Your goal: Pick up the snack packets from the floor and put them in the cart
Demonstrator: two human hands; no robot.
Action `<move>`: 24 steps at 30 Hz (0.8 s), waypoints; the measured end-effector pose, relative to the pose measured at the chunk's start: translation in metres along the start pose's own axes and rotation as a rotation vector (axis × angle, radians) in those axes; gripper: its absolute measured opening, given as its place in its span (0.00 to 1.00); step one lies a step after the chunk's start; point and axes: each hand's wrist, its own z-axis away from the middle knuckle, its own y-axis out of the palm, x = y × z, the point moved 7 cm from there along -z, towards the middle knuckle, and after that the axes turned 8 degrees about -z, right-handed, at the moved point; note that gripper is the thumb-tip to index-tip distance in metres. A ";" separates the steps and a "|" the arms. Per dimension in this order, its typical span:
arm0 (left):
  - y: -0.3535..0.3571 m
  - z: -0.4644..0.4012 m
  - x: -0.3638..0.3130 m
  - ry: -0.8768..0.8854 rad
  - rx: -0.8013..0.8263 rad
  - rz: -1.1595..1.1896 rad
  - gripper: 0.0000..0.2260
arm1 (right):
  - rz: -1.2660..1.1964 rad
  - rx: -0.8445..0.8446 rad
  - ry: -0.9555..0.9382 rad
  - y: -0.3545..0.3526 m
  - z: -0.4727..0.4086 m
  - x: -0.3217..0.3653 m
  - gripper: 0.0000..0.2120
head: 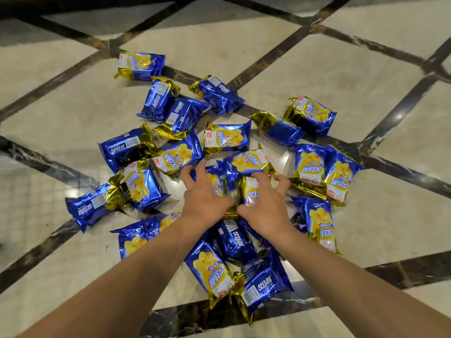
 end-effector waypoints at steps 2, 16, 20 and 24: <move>-0.014 0.011 -0.013 0.038 -0.022 -0.004 0.47 | -0.049 -0.020 -0.045 -0.011 0.008 0.019 0.37; -0.353 0.279 -0.205 0.115 -0.433 0.016 0.28 | -0.019 0.012 -0.454 -0.177 0.236 0.378 0.24; -0.486 0.393 -0.251 0.045 -0.539 0.019 0.29 | 0.041 0.093 -0.492 -0.218 0.338 0.508 0.23; -0.591 0.478 -0.255 -0.055 -0.642 -0.006 0.30 | 0.028 0.140 -0.526 -0.221 0.411 0.603 0.24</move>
